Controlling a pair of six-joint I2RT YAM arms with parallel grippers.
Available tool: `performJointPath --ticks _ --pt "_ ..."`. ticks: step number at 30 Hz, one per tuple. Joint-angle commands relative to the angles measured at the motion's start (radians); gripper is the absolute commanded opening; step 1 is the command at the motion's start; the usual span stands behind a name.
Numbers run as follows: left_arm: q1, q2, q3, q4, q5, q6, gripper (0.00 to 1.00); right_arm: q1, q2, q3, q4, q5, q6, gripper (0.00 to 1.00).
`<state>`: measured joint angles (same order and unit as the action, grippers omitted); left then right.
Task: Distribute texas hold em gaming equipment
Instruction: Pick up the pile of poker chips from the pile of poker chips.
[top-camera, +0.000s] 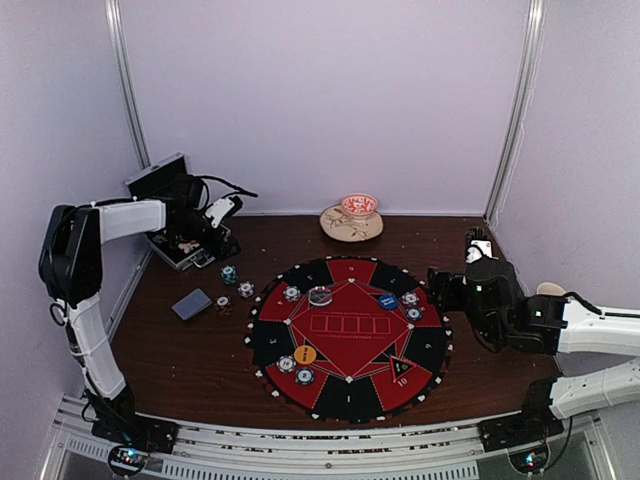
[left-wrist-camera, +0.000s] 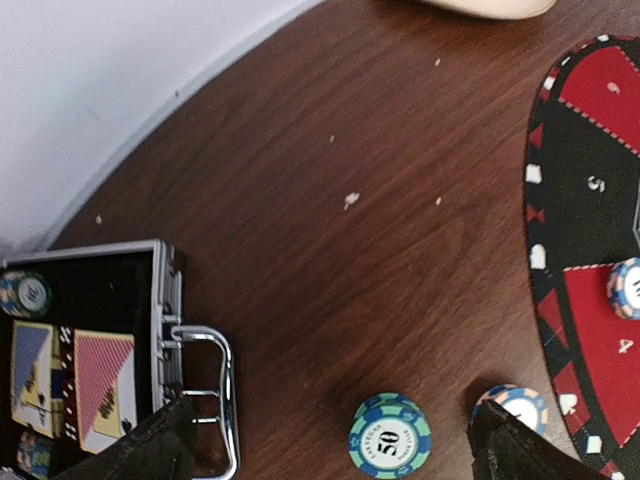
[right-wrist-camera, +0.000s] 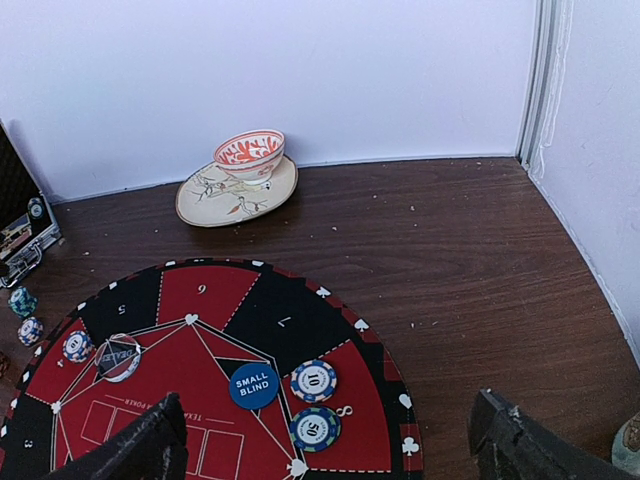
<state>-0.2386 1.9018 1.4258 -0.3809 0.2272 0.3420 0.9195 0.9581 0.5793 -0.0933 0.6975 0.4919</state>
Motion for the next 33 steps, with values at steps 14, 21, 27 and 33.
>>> performJointPath --ticks 14,21,27,33 --pt "0.028 0.084 -0.019 -0.042 0.022 -0.044 0.90 0.004 0.000 0.015 0.000 0.007 -0.015 0.99" --pt "0.029 0.100 -0.039 -0.040 0.013 -0.031 0.87 0.004 0.001 0.015 0.000 0.007 -0.016 0.99" --pt "0.027 0.105 -0.045 -0.039 0.000 -0.026 0.83 0.005 -0.001 0.015 -0.001 0.007 -0.016 0.99" --pt "0.027 0.117 -0.052 -0.039 0.000 -0.015 0.77 0.004 -0.003 0.014 -0.002 0.006 -0.016 0.99"
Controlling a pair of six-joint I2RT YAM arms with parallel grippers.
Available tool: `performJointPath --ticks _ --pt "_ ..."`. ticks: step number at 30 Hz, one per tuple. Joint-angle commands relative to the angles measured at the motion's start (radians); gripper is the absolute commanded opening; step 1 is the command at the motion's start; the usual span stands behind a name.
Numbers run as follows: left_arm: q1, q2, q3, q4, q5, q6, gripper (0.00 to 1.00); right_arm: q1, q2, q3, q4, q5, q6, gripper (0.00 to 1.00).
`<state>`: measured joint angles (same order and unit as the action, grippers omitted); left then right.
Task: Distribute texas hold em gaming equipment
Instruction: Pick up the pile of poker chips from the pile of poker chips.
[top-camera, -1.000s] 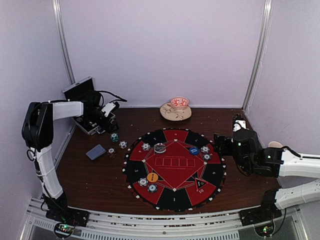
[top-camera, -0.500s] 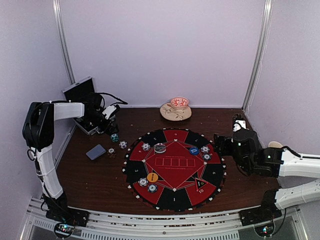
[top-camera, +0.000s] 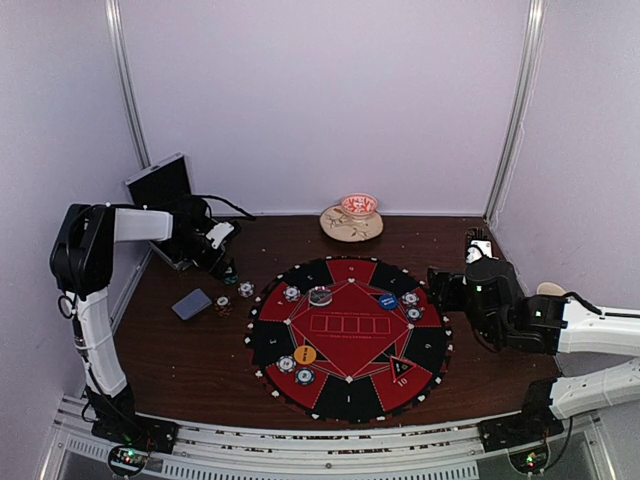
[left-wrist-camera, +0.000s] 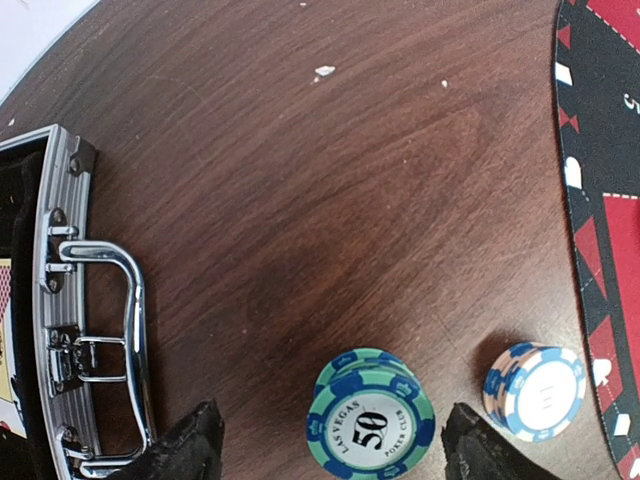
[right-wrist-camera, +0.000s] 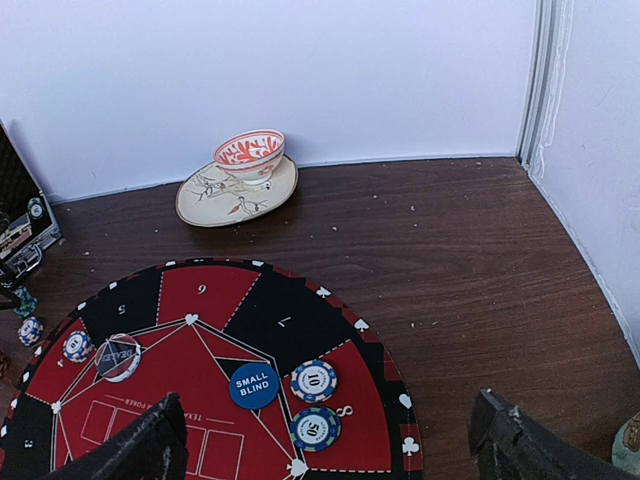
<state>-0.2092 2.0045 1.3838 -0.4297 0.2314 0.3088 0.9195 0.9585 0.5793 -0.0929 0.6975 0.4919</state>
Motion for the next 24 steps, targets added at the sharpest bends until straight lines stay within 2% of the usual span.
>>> performJointPath --ticks 1,24 --pt "-0.002 0.016 -0.010 0.009 -0.004 0.019 0.77 0.004 -0.004 0.015 -0.002 0.007 -0.015 0.99" --pt "-0.024 0.037 -0.005 0.006 0.033 0.044 0.61 0.004 -0.007 0.015 -0.004 0.006 -0.015 0.99"
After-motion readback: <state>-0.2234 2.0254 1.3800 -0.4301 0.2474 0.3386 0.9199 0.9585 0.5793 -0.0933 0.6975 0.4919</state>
